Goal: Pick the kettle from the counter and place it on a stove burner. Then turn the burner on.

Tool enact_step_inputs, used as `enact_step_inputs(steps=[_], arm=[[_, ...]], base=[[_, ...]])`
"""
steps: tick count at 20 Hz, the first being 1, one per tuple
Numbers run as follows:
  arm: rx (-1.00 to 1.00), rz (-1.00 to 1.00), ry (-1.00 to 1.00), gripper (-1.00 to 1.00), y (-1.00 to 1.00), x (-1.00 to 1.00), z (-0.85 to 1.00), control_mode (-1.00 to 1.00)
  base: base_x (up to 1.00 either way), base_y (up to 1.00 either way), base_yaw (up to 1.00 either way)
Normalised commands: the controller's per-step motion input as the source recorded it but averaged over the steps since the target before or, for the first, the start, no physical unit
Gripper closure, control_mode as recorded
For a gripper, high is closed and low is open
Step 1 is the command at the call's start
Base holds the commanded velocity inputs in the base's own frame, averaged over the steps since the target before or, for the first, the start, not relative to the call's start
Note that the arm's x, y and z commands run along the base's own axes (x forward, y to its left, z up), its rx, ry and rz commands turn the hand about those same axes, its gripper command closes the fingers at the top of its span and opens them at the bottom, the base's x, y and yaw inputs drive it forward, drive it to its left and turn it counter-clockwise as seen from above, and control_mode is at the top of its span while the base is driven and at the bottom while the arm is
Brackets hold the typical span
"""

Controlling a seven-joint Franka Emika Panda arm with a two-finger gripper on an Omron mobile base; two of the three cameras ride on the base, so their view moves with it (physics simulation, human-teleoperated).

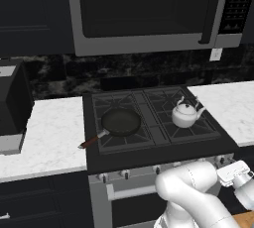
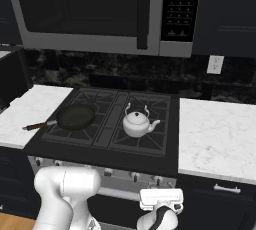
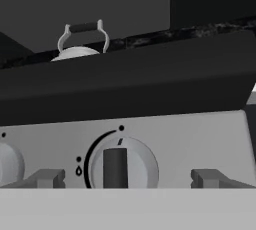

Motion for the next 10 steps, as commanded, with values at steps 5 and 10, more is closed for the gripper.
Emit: enact_step_inputs(steps=[5,10], arm=[[0.0,0.0,0.0,-1.0,0.01,0.0,0.11,-1.0],[0.0,0.0,0.0,-1.0,0.0,0.0,0.02,-1.0]], base=[[0.0,0.0,0.0],[0.0,0.0,0.0]])
